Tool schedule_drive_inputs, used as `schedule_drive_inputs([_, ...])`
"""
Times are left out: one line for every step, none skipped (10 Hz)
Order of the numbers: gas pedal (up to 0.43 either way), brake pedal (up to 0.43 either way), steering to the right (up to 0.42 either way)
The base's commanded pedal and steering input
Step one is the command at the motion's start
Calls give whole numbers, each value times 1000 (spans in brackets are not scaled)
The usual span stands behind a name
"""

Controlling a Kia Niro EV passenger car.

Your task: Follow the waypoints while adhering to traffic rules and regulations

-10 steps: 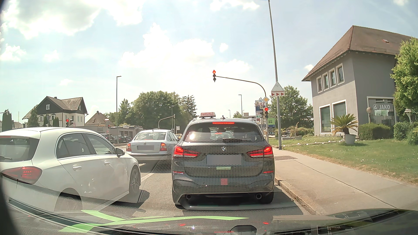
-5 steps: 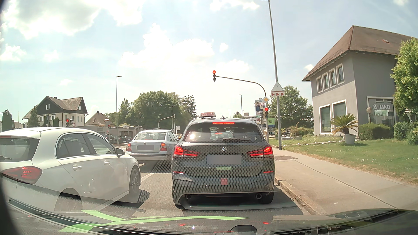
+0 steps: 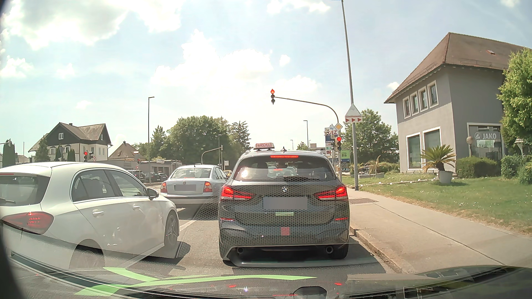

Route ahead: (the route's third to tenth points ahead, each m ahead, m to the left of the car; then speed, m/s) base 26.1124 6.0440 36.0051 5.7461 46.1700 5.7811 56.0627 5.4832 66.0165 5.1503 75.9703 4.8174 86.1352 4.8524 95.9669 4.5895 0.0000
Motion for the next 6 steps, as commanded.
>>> schedule_drive_inputs([0,232,0])
schedule_drive_inputs([0,232,0])
schedule_drive_inputs([0,232,0])
schedule_drive_inputs([0,232,0])
schedule_drive_inputs([0,232,0])
schedule_drive_inputs([0,232,0])
